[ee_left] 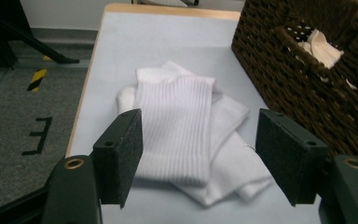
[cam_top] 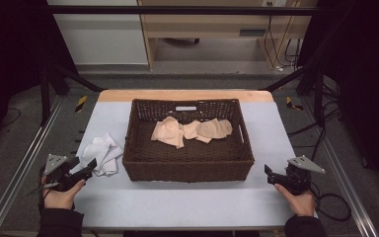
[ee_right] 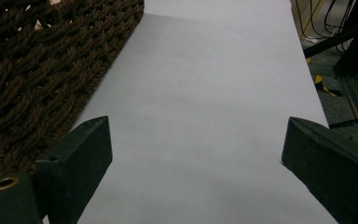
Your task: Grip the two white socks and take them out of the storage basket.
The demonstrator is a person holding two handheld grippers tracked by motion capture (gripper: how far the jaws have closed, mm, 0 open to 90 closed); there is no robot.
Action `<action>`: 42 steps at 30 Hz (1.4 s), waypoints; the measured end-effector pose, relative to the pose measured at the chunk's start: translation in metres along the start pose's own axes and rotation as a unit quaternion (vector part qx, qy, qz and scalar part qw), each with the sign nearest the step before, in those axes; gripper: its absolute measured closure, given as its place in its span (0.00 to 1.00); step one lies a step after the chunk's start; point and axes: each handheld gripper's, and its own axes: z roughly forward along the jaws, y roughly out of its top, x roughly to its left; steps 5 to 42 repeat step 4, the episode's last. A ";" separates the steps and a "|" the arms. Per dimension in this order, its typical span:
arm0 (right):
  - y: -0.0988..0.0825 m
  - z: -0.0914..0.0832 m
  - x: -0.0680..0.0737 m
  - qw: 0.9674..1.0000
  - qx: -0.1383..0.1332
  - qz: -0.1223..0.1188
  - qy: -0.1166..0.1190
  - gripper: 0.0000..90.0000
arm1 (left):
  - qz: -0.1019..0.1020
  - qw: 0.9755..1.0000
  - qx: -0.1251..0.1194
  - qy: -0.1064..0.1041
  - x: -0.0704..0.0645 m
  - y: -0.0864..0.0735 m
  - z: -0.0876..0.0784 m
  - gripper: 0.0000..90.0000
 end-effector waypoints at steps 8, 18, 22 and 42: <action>0.000 -0.001 0.000 1.000 -0.002 0.001 -0.002 0.10 | 0.000 1.000 0.010 0.001 0.001 -0.008 -0.002 0.34; 0.000 -0.001 0.000 1.000 -0.002 0.001 -0.002 0.10 | 0.000 1.000 0.010 0.001 0.001 -0.008 -0.002 0.34; 0.000 -0.001 0.000 1.000 -0.002 0.001 -0.002 0.10 | 0.000 1.000 0.010 0.001 0.001 -0.008 -0.002 0.34; 0.000 -0.001 0.000 1.000 -0.002 0.001 -0.002 0.10 | 0.000 1.000 0.010 0.001 0.001 -0.008 -0.002 0.34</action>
